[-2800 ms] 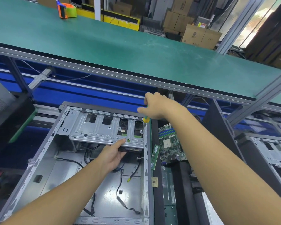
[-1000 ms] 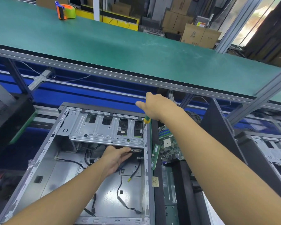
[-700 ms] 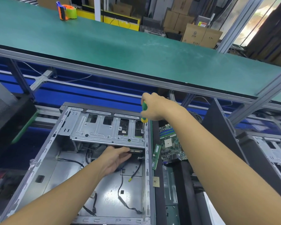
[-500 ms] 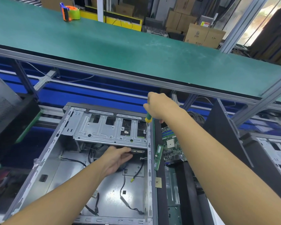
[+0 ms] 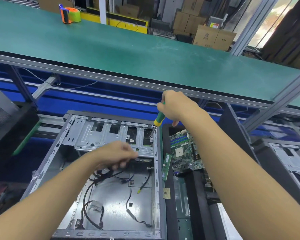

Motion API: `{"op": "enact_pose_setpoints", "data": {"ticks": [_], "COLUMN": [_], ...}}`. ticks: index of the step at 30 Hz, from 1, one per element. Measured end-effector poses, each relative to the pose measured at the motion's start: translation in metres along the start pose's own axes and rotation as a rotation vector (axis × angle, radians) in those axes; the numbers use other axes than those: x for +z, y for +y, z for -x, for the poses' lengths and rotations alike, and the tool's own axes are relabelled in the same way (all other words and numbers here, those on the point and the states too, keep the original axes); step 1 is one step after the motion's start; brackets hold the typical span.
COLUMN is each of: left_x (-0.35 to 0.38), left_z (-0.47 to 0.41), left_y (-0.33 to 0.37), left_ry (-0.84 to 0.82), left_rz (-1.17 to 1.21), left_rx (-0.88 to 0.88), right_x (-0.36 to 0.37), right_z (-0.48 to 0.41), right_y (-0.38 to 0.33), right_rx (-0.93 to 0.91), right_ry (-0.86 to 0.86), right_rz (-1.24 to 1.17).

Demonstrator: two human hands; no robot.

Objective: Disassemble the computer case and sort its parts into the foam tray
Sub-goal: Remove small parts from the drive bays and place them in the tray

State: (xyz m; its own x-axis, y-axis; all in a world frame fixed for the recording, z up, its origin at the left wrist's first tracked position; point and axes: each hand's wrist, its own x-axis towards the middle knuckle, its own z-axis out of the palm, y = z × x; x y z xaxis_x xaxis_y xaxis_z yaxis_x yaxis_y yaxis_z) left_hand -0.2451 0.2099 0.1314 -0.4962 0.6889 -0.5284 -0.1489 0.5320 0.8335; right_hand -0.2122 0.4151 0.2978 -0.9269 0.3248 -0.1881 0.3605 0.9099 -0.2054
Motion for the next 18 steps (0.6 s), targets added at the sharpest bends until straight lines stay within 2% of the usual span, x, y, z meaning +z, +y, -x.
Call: {"op": "enact_pose_setpoints", "data": {"ticks": [2, 3, 6, 9, 14, 18], "left_x": [0.005, 0.010, 0.028, 0.041, 0.068, 0.111], "left_z": [-0.006, -0.010, -0.024, -0.037, -0.046, -0.060], "left_y": [0.016, 0.023, 0.036, 0.045, 0.058, 0.071], "left_ry": [0.304, 0.372, 0.355, 0.407, 0.309, 0.074], "left_rz": [0.109, 0.122, -0.012, -0.120, -0.069, -0.287], "left_rx": [0.176, 0.229, 0.282, 0.325, 0.335, 0.281], "right_x": [-0.005, -0.008, -0.017, -0.023, -0.028, -0.027], "right_z": [0.003, 0.005, 0.015, 0.028, 0.050, 0.072], "right_y": [0.002, 0.002, 0.006, 0.014, 0.046, 0.088], "right_rx": [-0.014, -0.021, -0.028, -0.020, 0.038, 0.164], "right_ry": [0.027, 0.036, 0.039, 0.031, 0.062, 0.168], "right_rz": [-0.005, -0.012, -0.069, -0.133, -0.165, -0.087]}}
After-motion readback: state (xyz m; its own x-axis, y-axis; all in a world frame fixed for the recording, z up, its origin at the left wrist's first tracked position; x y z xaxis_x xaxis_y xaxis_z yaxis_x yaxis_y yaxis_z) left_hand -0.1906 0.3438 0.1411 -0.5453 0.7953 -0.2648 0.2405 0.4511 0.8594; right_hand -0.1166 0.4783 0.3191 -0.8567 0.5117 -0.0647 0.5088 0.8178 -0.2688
